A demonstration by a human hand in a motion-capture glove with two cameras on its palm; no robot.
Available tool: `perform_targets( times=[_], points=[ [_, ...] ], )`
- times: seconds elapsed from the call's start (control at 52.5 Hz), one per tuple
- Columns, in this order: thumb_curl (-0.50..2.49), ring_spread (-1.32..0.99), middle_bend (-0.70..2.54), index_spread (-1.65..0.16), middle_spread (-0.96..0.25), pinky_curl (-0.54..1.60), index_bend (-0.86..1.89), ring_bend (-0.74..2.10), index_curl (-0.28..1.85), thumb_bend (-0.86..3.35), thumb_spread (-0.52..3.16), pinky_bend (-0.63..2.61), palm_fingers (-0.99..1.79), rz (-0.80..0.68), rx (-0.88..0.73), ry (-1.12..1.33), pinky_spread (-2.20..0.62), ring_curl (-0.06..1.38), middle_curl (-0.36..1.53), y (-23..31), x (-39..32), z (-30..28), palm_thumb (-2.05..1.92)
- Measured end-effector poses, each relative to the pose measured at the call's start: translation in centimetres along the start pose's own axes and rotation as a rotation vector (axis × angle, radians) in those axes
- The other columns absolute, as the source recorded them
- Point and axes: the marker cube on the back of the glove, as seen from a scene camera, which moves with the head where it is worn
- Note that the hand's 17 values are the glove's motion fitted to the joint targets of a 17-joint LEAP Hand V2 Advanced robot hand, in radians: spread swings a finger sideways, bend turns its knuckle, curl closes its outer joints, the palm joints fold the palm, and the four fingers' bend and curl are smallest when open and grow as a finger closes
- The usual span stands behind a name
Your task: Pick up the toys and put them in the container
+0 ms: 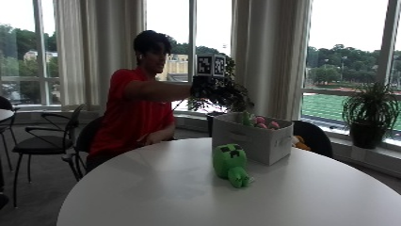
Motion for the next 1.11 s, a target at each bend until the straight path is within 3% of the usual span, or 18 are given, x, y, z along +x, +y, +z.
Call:
perform_targets(
  times=[0.534, 1.105],
  points=[
    [0.38, 0.0, 0.14, -0.4, -0.07, 0.34, 0.13, 0.3, 0.3, -0.03, 1.07, 1.16, -0.13, 0.106, -0.064, -0.038, 0.09, 0.31, 0.29, -1.7, 9.4, 7.1, 0.03],
    [0.35, 0.0, 0.14, -0.4, -0.06, 0.33, 0.15, 0.27, 0.26, -0.03, 1.05, 1.15, -0.1, 0.091, -0.107, -0.041, 0.1, 0.32, 0.25, -6.9, 5.5, 14.5, 0.01]
  ],
)
